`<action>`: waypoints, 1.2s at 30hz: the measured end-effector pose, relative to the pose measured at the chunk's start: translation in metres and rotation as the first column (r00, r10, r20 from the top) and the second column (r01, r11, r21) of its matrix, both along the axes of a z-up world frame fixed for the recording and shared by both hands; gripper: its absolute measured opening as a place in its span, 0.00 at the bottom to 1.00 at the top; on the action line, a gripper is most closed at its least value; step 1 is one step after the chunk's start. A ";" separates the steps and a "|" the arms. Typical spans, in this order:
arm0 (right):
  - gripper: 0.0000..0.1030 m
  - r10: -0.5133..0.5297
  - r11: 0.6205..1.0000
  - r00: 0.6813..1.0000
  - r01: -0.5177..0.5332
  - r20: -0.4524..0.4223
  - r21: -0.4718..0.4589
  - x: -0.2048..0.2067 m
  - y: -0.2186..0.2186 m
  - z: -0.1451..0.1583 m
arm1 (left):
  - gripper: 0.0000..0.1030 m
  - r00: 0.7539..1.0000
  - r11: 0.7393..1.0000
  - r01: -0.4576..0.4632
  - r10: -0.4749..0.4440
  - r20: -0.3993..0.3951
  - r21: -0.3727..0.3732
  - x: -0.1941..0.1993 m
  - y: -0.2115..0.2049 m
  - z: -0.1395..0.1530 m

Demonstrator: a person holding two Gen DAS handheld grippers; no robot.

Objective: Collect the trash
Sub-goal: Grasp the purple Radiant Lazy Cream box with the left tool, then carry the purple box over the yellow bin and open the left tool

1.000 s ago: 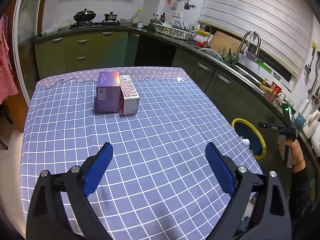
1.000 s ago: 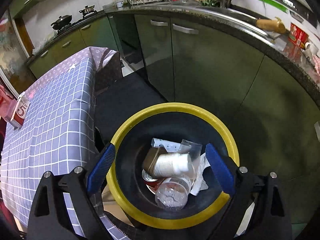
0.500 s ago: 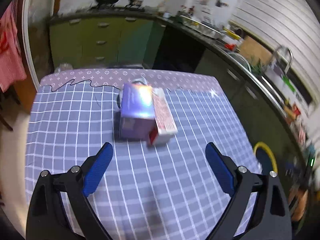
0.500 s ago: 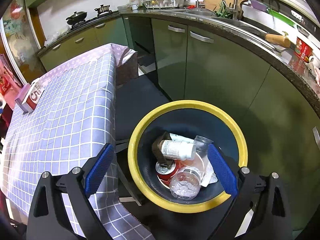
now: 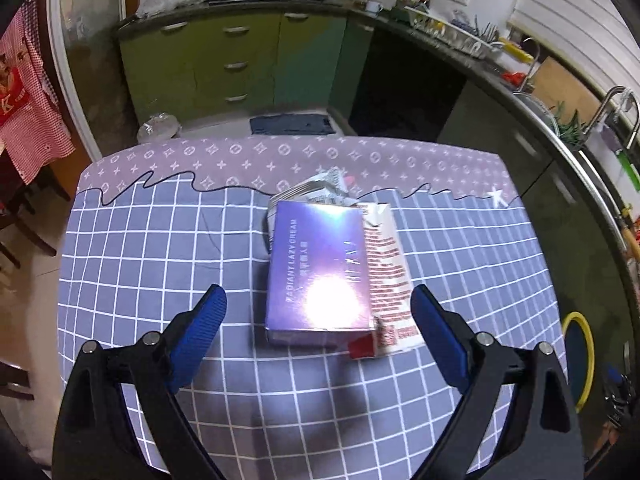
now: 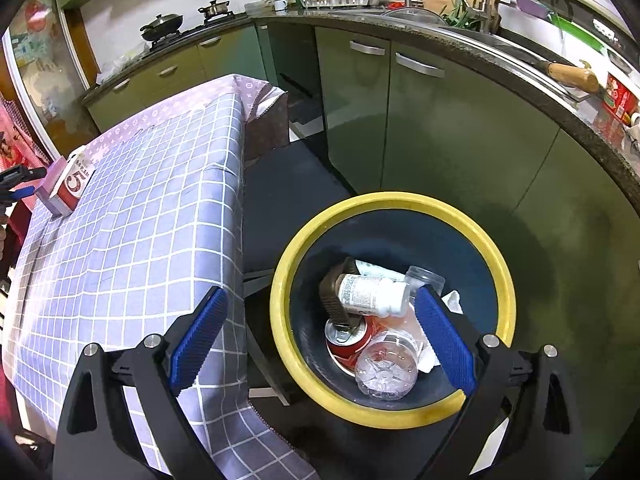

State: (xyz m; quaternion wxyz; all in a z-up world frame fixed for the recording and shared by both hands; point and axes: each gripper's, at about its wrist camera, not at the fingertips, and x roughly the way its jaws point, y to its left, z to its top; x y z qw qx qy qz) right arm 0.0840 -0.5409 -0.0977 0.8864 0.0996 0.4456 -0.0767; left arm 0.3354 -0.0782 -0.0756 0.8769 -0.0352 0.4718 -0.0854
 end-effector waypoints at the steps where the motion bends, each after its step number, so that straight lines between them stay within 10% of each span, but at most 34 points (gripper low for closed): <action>1: 0.90 0.003 1.000 1.000 -0.003 -0.001 0.000 0.001 0.001 0.000 | 0.80 1.000 1.000 -0.003 0.003 -0.008 0.008 0.002 0.000 -0.002; 12: 0.91 0.038 0.999 0.999 -0.038 0.005 0.024 0.003 0.009 0.003 | 0.52 0.998 0.997 -0.016 0.021 -0.065 0.076 0.017 -0.003 -0.020; 27: 0.91 0.023 0.999 0.999 -0.024 0.026 0.031 -0.006 0.005 0.005 | 0.50 0.993 0.990 0.115 -0.115 -0.003 0.081 -0.054 0.006 0.031; 32: 0.91 -0.035 0.999 0.998 0.034 0.051 0.020 -0.026 -0.011 0.012 | 0.50 0.953 0.953 0.300 -0.301 0.037 0.043 -0.104 -0.045 0.067; 36: 0.91 -0.111 0.994 0.992 0.112 0.062 -0.015 -0.053 -0.029 0.017 | 0.50 0.869 0.871 0.491 -0.490 0.061 0.012 -0.137 -0.118 0.086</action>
